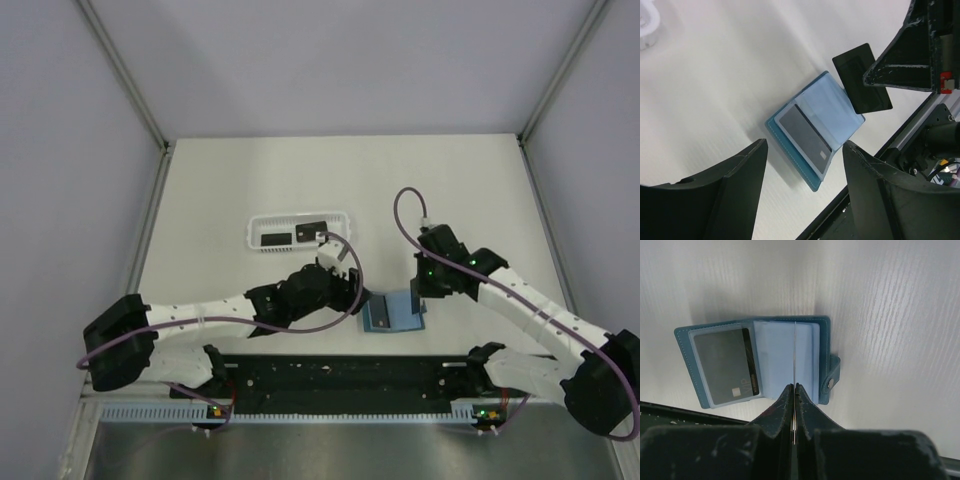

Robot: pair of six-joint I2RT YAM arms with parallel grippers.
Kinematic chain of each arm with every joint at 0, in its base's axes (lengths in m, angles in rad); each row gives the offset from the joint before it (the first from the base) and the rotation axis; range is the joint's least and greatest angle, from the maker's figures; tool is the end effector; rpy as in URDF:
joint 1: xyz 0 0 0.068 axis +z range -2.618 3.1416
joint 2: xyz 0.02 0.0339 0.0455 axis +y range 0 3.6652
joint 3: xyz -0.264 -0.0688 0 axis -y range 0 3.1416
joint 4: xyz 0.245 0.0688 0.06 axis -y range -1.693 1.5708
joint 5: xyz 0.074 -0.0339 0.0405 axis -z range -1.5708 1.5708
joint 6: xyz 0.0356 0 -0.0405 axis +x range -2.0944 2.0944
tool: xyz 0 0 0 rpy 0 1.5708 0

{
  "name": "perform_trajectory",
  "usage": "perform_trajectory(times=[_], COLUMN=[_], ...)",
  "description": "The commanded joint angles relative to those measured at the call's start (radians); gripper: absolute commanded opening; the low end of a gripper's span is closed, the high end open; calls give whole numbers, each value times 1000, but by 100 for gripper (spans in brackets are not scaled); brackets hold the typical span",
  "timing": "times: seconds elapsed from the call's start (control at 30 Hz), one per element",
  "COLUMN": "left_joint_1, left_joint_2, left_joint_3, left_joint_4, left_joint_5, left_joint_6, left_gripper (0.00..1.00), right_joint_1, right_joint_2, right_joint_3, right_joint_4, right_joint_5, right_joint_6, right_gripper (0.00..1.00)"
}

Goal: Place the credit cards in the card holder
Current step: Insert the credit card into the card holder.

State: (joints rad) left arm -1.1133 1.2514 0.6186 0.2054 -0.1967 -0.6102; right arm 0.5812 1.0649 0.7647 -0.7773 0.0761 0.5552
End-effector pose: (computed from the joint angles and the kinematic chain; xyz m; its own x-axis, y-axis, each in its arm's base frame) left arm 0.1252 -0.2385 0.2225 -0.6092 -0.0349 -0.7922 0.5518 0.6989 -0.4551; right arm 0.1651 0.1052 0.2329 -0.8983 0.0388 -0.4377 -0.0516 0.9799 0.1927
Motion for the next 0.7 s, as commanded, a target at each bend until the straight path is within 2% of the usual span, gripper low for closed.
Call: perform_trajectory(times=[0.0,0.33,0.4,0.47,0.67], left_joint_1=[0,-42,-49,-56,-63], left_joint_2=[37,241,288,337,465], left_joint_3=[78,228,245,253,268], left_joint_4=[31,112,141,178,305], left_joint_5=[31,129,147,164,192], left_joint_6=[67,118,118,109,63], left_gripper=[66,49,42,29,20], right_joint_1=[-23,-80,-84,-87,-92], right_joint_2=[15,38,50,70,102], right_joint_3=[19,33,30,30,16], right_joint_4=[7,-54,-60,-63,-62], right_joint_5=[-16,-22,-19,-13,13], right_joint_6=[14,8,12,25,60], right_gripper=[0,0,0,0,0])
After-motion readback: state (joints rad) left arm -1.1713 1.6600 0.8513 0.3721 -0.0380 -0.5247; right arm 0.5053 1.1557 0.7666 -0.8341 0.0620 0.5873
